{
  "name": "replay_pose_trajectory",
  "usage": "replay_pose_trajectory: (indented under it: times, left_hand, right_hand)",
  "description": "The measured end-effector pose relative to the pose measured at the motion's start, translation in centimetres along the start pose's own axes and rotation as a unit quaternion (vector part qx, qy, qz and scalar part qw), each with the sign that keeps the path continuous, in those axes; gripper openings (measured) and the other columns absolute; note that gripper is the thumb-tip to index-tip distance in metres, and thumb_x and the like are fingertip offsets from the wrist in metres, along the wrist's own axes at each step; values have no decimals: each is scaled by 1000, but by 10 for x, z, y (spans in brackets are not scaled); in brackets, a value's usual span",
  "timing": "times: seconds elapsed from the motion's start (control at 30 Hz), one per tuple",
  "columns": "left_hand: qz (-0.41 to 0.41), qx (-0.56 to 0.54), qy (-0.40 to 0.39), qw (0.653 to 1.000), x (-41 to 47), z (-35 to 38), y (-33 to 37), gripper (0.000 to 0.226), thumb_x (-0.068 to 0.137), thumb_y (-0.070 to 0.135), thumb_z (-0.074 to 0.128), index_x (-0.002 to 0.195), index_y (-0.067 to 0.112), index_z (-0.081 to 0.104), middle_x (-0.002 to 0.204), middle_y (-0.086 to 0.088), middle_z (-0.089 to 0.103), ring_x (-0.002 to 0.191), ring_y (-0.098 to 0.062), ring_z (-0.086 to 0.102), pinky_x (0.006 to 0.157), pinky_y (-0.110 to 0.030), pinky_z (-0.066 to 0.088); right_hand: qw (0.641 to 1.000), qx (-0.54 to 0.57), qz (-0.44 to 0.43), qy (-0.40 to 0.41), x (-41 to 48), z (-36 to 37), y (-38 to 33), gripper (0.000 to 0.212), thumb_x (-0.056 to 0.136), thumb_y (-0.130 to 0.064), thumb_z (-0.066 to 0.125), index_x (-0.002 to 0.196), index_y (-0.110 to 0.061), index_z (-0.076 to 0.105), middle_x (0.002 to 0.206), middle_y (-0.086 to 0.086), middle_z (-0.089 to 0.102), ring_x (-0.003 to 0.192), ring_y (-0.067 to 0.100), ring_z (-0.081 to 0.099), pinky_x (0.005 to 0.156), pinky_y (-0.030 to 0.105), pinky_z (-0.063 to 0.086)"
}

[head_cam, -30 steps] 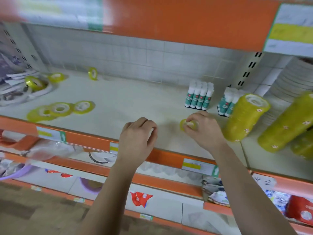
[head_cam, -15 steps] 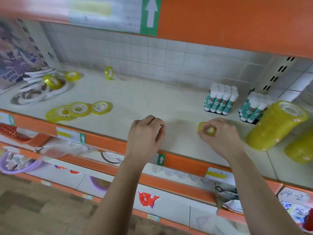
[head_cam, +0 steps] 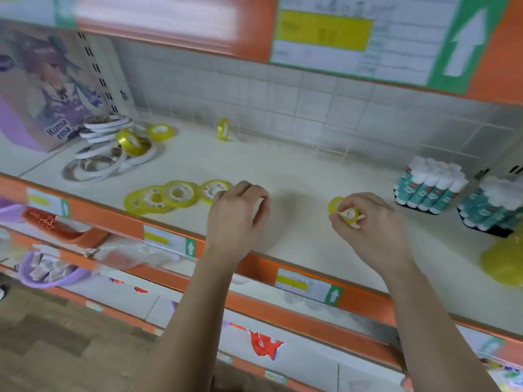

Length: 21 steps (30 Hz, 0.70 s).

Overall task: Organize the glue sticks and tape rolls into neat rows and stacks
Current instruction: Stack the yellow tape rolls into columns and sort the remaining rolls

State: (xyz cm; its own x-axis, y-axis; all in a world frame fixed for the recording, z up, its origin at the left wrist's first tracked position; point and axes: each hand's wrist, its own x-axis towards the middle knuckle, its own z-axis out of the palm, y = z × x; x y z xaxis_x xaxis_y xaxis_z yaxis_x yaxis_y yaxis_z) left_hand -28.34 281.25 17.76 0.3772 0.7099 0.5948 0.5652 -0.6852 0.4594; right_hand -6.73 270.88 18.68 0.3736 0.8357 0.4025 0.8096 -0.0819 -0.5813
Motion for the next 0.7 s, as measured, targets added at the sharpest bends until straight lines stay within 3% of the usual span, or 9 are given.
replay_pose_trajectory:
  times: [0.13, 0.3, 0.43, 0.7]
  left_hand:
    - [21, -1, -17, 1000, 13, -21, -46, 10, 84, 17, 59, 86, 14, 68, 81, 1, 65, 66, -26, 63, 71, -39, 49]
    - [52, 18, -26, 998, 32, -58, -121, 21, 87, 25, 51, 85, 14, 69, 81, 0, 65, 64, -26, 62, 67, -37, 50]
    - [48, 33, -35, 998, 50, -84, -178, 16, 85, 20, 55, 85, 12, 69, 82, -5, 65, 66, -31, 62, 63, -41, 52]
    - [48, 127, -47, 990, 94, -110, -260, 13, 80, 16, 59, 81, 8, 69, 80, -12, 63, 77, -38, 58, 69, -47, 51]
  right_hand:
    - [1000, 16, 5, 9, 15, 43, -40, 13, 77, -22, 78, 83, -19, 68, 95, -4, 63, 85, 17, 61, 76, 46, 54]
    - [999, 15, 30, 22, 30, 93, -92, 12, 79, -25, 77, 81, -20, 66, 97, -8, 63, 82, 12, 58, 80, 43, 53]
    - [998, 24, 45, 27, 40, 124, -123, 11, 80, -25, 76, 82, -20, 67, 98, -9, 62, 83, 8, 58, 82, 40, 53]
    - [999, 12, 41, 28, 53, 163, -152, 10, 79, -22, 77, 82, -17, 69, 99, -7, 63, 80, 5, 55, 80, 36, 52]
